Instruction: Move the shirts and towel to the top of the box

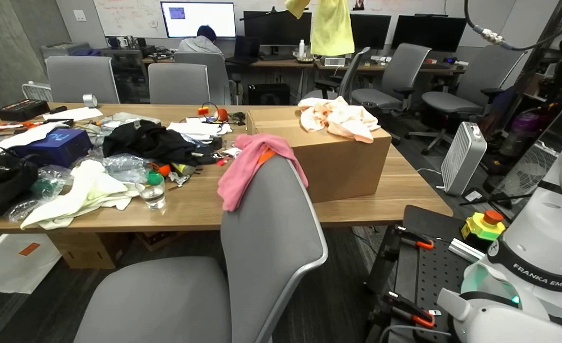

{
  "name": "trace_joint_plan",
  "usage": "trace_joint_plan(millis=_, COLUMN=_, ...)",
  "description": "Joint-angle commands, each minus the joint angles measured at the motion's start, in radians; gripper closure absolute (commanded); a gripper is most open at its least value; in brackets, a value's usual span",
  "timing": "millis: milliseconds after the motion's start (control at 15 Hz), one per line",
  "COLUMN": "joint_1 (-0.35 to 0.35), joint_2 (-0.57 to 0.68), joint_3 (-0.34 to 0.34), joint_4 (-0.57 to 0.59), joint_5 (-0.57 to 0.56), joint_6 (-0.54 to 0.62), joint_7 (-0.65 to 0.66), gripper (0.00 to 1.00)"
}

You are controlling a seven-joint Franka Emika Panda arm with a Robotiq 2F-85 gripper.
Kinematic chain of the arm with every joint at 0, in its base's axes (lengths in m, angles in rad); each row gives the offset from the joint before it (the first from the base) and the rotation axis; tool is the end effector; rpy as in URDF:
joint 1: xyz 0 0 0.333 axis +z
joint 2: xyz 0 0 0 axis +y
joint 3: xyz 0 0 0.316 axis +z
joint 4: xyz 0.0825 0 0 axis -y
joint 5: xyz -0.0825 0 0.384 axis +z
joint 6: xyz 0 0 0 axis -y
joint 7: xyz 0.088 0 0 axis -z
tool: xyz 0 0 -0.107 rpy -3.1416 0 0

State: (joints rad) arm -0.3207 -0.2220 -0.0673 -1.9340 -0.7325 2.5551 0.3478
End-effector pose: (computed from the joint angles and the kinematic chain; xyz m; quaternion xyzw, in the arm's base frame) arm 0.5025 -0.1998 0.6779 0.8649 -0.1308 0.3774 0.3039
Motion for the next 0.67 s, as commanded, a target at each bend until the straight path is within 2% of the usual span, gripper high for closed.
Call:
trace_joint_plan(millis=0, joint_1=0.006, joint_2=0.040, joint_3=-0.005, joint_4=0.035, joint_5=-0.099, joint_6=0.014, joint_7=0.071, gripper=0.51)
trace_joint_plan(millis=267, joint_1=0.041, joint_2=0.046, joint_3=-0.013, joint_4=0.016, joint_5=-0.106, joint_6=-0.010, joint_7=0.024, gripper=0.20)
trace_joint_plan(millis=467, joint_1=0.068, joint_2=0.041, joint_3=-0.008, joint_4=-0.010, joint_5=-0.106, joint_6=-0.024, joint_7=-0.007, gripper=0.00)
trace_joint_plan(millis=600, joint_1=0.098, joint_2=0.018, joint_3=-0.002, joint_4=-0.052, joint_5=-0.092, joint_6=-0.032, joint_7=-0.073, gripper=0.00)
